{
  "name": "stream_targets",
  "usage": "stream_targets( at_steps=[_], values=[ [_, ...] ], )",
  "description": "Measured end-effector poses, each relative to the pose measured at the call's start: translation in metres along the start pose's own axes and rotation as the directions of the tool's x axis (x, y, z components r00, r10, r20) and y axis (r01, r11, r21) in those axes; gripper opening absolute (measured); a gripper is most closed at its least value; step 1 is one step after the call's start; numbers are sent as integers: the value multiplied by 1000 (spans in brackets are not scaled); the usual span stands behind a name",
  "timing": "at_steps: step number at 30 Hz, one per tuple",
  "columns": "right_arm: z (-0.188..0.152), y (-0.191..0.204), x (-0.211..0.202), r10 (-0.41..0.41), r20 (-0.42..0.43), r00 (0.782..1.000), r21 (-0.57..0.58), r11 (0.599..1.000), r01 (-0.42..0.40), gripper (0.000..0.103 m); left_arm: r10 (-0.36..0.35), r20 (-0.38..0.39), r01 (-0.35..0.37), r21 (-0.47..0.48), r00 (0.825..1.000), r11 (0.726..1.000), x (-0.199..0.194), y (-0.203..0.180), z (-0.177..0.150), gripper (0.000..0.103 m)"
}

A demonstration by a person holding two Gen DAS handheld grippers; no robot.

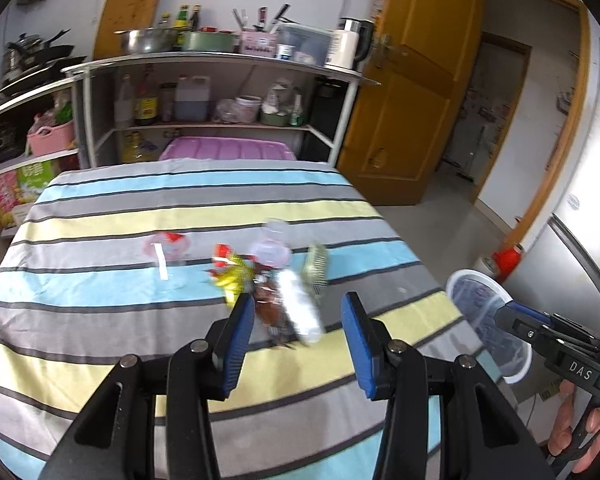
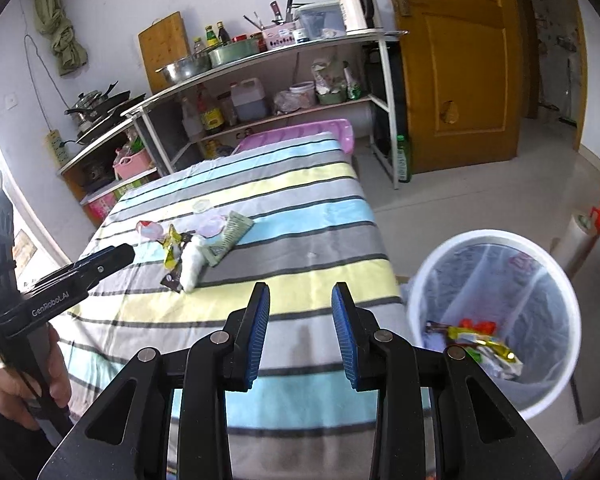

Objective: Collect trash
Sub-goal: 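Grasp the clear plastic cup with the left tool while the right tool grasps the green paper packet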

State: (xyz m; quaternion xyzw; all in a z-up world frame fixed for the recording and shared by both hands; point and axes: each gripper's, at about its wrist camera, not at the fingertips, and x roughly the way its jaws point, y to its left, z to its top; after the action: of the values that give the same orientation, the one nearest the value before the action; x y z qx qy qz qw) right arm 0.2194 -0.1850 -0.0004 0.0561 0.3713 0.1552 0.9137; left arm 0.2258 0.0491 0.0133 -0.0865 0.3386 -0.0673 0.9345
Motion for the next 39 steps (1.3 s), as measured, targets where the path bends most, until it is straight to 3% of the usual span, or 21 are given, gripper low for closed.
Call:
stream_targets(
  at_steps=[3,5,15,33,39],
  values=[
    [5,10,14,8,-15,1000,-10,1000,-8,35,29,0,-29,-23,1000,999,3,17,2,49],
    [9,17,23,12,-24,1000,-20,1000,-13,36,42,3,-42,-38,999,998,6,28,4,56],
    [27,45,80,48,-76,996,-39,998,-51,37,114,-18,-115,-83,993,990,29,73,14,57],
    [43,66,162,85,-158,984,6,996,-86,38,127,-123,-143,-132,984,981,87,100,21,57],
    [46,67,174,62,-176,982,-2,998,-64,38,120,-142,-140,-143,983,980,93,104,16,36]
  ],
)
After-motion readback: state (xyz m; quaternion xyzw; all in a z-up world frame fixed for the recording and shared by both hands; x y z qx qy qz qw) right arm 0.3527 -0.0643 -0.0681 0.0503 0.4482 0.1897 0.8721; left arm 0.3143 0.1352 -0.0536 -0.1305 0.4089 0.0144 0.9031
